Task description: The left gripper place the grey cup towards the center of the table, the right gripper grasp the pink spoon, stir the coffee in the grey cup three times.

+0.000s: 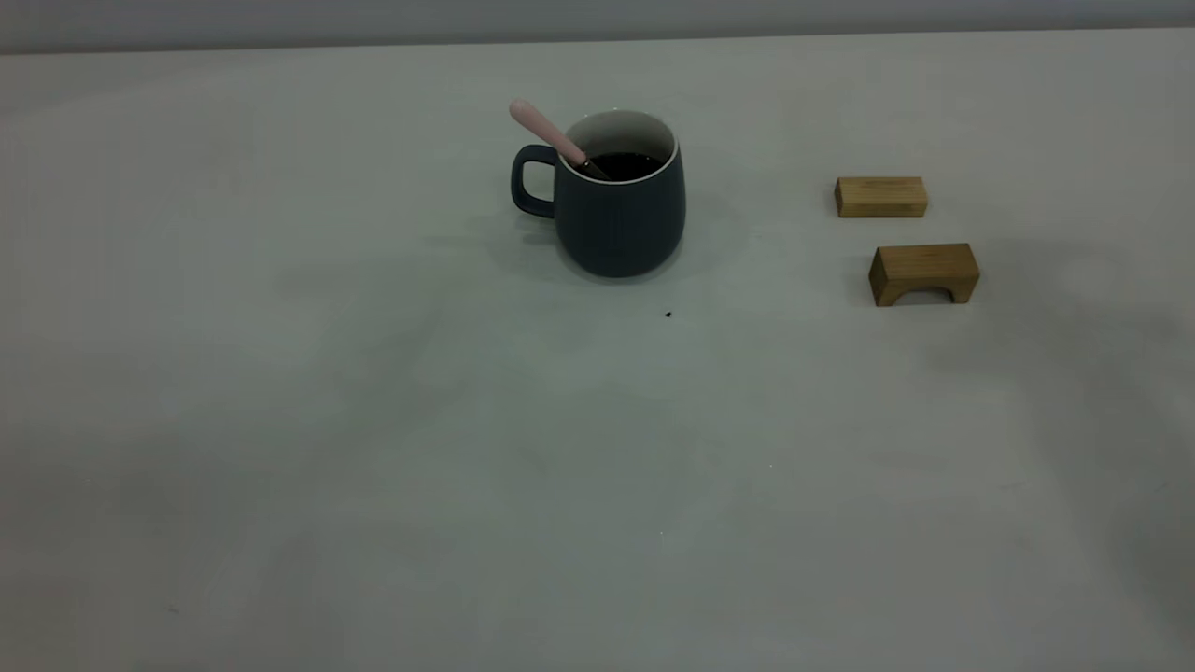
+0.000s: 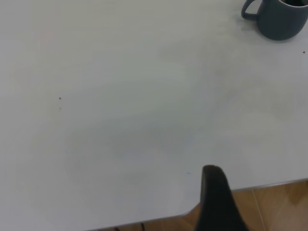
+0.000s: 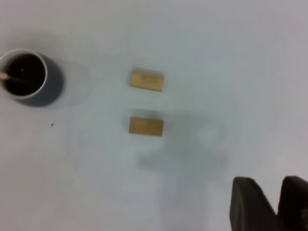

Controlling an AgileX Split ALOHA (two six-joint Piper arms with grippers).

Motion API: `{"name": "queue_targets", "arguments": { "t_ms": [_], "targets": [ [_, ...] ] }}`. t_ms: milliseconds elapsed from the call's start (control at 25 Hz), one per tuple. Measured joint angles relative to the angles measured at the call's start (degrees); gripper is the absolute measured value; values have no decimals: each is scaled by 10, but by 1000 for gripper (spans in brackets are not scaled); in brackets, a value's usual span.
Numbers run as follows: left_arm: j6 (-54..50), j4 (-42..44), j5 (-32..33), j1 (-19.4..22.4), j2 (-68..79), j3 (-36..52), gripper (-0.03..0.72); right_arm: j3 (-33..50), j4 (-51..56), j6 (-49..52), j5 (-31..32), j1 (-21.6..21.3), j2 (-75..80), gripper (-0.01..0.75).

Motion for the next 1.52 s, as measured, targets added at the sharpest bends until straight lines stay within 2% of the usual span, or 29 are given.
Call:
{"name": "queue_targets", "arguments": {
  "t_ms": [200,480,600,760,880,1000,1520],
  "targets": [
    [0,0,0,0,0,0,519,120,-1,-6,1,0,-183,181],
    [0,0,0,0,0,0,519,337,12,-6,1,-3,-431,184],
    [0,0,0,0,0,0,519,438,28,-6,-4,-37,-542,186],
    [0,0,0,0,0,0,519,533,39,-6,-42,-92,-666,189],
    [0,0,0,0,0,0,519,592,39,-6,-56,-105,-735,192],
    [0,0,0,0,0,0,519,629,43,-6,-55,-102,-792,197],
    [0,0,0,0,0,0,519,633,49,-6,-57,-80,-809,215]
  ]
}}
